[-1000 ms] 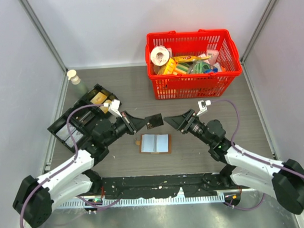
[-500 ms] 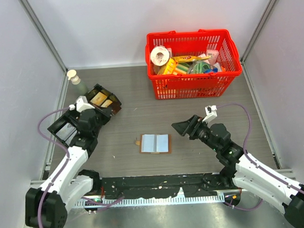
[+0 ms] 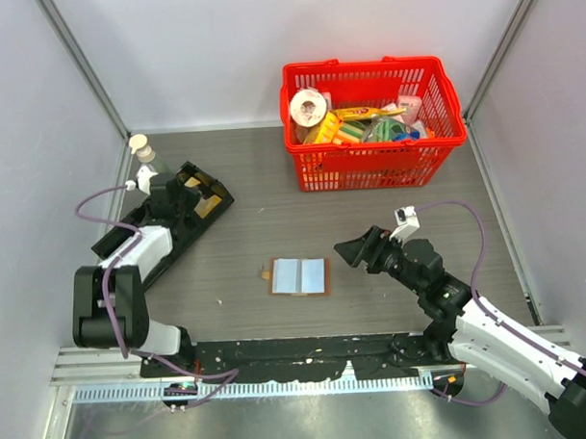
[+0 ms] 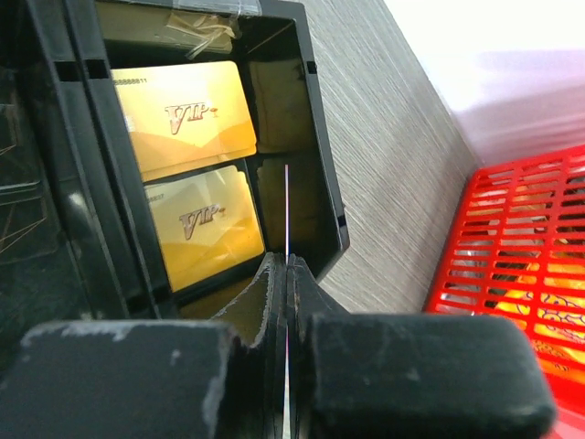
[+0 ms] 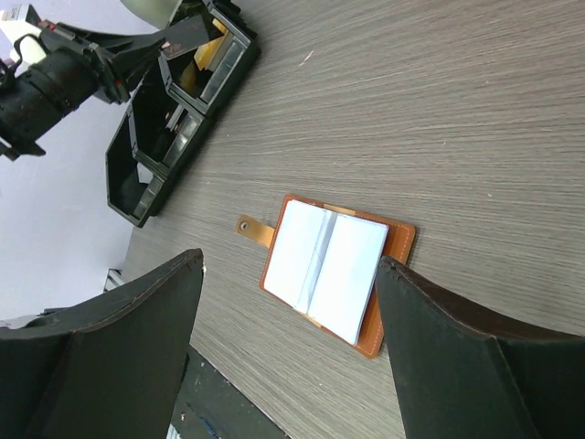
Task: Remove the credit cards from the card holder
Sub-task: Place the credit card in the storage box.
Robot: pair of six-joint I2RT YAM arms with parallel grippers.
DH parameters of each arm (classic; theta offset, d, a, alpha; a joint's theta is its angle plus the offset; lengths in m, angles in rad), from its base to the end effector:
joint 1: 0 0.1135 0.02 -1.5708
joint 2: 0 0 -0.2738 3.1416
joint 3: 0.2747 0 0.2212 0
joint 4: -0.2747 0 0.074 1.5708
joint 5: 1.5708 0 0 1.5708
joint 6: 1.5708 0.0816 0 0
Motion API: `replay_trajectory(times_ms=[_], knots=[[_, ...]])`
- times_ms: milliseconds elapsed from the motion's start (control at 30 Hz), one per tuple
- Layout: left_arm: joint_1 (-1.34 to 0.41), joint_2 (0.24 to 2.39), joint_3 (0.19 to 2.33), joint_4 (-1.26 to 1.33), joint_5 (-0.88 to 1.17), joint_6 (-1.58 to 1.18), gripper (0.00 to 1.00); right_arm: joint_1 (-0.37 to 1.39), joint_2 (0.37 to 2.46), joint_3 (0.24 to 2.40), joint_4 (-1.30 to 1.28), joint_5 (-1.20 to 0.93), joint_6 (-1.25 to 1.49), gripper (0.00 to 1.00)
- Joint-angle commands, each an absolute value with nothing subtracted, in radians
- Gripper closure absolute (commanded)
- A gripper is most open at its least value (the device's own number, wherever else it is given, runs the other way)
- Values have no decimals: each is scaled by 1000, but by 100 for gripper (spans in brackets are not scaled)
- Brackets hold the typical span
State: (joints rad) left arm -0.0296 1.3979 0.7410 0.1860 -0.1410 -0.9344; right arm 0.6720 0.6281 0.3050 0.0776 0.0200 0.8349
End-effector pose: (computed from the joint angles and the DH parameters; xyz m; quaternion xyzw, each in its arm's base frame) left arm 0.3163 0.0021 0.2305 -0.4049 0.7488 -0.1885 0.4898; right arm 0.1343 0.1048 0.2259 0.0703 0.7852 0.4151 0.4541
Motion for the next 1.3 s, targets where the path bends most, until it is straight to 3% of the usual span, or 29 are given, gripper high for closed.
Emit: replay_trajectory(times_ms=[0,133,200,400,733,1067,1267], knots=[[-25,1505,827,253,-123,-960,100,675,647,357,109,15,810,20],[-25,1586,864,256,-106,-962,100,675,649,356,114,15,810,20],[-23,1603,887,213,-118,-957,94,673,647,357,110,15,808,20],[-25,1560,952,71,-141,-874,45,675,652,368,86,15,808,20],[-69,1373,1011,-129,-114,-779,8,673,718,397,69,-49,799,20],[-293,1166,887,-307,-6,-726,8,676,850,410,116,-115,781,24],[-477,1144,758,-353,61,-744,8,719,986,451,164,-121,764,35]])
